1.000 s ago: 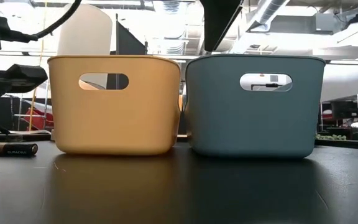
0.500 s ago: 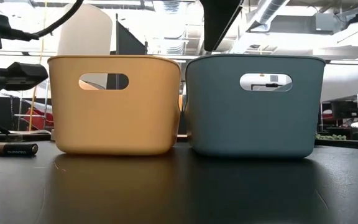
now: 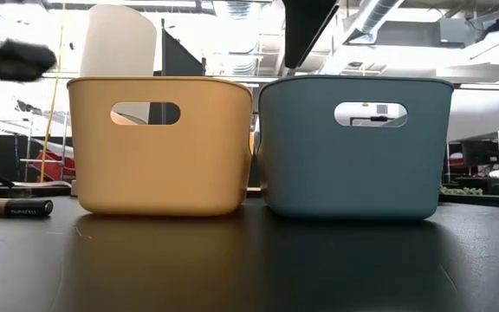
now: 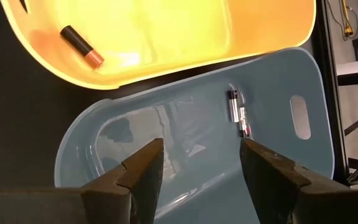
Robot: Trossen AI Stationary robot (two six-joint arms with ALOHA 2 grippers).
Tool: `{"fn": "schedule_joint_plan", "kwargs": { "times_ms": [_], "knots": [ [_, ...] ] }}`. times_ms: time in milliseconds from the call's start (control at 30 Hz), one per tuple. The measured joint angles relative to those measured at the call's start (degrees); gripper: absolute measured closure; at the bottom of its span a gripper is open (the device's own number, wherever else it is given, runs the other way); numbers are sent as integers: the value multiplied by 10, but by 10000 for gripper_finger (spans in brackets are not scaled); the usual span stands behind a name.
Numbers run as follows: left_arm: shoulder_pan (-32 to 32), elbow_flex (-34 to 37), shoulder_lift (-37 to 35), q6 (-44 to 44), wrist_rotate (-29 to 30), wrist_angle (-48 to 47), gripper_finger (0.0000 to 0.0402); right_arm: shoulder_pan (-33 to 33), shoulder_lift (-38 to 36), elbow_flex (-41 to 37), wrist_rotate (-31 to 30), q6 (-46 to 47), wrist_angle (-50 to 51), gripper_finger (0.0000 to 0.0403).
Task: Sort batteries
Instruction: Put the bottom black battery into the orange bin
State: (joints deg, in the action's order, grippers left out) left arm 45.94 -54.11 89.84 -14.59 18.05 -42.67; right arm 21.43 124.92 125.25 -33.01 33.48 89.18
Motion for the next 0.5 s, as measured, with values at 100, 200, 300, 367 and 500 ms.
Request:
{"fn": "schedule_joint_plan", "kwargs": {
  "times_ms": [100, 200, 300, 367, 500],
  "knots": [
    [9, -18, -36, 4, 1, -24, 366, 3, 0, 0, 0, -1, 0, 177],
    [14, -33, -87, 11, 18, -34, 366, 7, 0, 0, -1, -1, 0, 177],
    [8, -39, -145, 26, 88, -21, 366, 13, 0, 0, -7, -4, -3, 177],
    [-18, -39, -173, 28, 143, -19, 366, 16, 0, 0, -15, -4, -6, 177],
    [-100, -39, -191, 59, 165, 2, 366, 19, 0, 0, -18, -5, -15, 177]
  ]
}}
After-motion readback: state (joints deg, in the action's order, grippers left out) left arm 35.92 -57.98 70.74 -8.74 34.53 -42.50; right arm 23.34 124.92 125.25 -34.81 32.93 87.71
